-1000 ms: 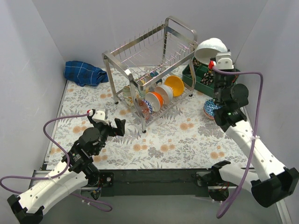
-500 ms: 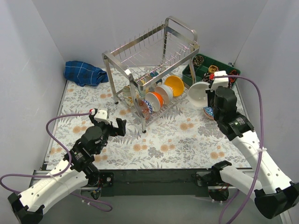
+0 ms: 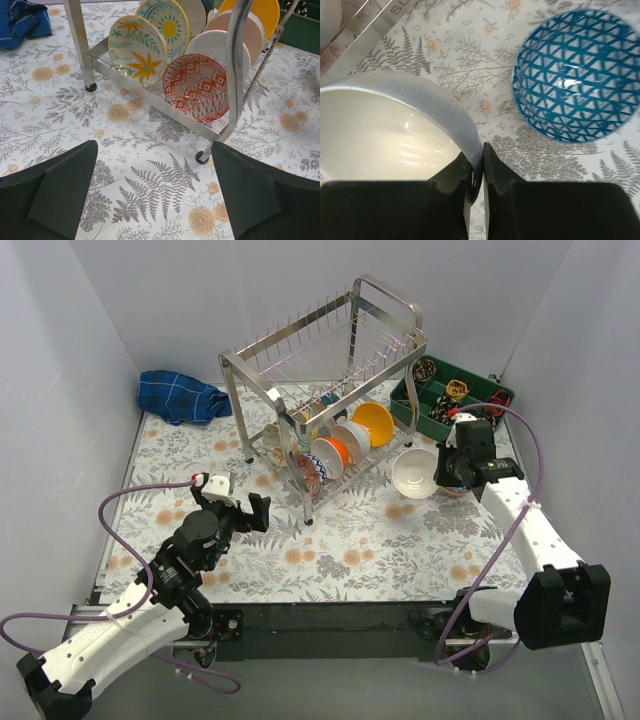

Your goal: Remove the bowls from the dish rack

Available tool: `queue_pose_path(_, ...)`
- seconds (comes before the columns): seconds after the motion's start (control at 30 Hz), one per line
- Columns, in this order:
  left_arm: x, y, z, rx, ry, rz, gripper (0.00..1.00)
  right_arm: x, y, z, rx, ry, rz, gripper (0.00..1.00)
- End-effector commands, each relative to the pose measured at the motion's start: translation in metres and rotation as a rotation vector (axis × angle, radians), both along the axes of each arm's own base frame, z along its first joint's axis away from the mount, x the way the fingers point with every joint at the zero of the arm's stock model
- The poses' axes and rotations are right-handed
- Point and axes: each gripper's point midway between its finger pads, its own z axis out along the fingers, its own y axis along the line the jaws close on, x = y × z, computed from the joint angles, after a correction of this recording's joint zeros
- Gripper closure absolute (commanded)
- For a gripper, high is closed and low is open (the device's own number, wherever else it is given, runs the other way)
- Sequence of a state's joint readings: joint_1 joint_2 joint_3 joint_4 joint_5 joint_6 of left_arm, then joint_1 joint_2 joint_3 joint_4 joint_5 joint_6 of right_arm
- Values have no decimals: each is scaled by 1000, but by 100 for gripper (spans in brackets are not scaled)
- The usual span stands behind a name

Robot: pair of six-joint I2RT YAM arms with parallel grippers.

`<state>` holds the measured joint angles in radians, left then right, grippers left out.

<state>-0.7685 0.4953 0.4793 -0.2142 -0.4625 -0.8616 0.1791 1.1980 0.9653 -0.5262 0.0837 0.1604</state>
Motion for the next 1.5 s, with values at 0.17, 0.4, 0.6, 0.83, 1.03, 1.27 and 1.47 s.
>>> queue_pose_path(0.17,0,1,7,-10,-8,2,2,5,27,-39,170,159,34,96)
queue_pose_path(0.4,0,1,7,-10,-8,1,2,-2,22,-78,143,278,8,95)
queue_pose_path(0.6,1,0,6,-5,-3,-2,2,-3,21,-90,130,317,5,89)
queue_pose_path(0.83,1,0,6,-6,-4,-4,2,-6,17,-91,113,322,-4,63)
queue_pose_path(1.03,1,-1,4,-4,1,-7,2,-6,20,-73,132,281,8,48)
queue_pose_path(1.27,1,-1,5,-6,2,-8,2,6,27,-18,149,107,41,44)
queue_pose_path(1.47,1,-1,4,-7,4,-6,2,42,46,30,143,-192,97,43)
